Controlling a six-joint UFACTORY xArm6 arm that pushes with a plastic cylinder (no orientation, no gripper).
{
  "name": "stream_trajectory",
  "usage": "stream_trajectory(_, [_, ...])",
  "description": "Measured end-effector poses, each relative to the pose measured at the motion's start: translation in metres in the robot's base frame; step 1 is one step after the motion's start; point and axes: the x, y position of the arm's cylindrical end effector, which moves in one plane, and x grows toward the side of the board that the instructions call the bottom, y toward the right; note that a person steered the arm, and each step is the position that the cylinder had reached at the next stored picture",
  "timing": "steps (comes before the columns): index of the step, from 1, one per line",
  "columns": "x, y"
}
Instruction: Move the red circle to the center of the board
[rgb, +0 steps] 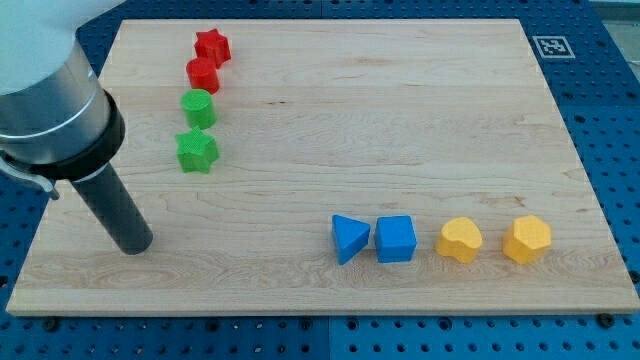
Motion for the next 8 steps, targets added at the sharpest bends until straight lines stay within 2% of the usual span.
stream_trajectory(3, [-0.064,-0.018])
stream_trajectory(6, [-0.074,-0.044])
stream_trajectory(7, [-0.107,-0.048])
stream_trajectory(8, [-0.168,-0.048])
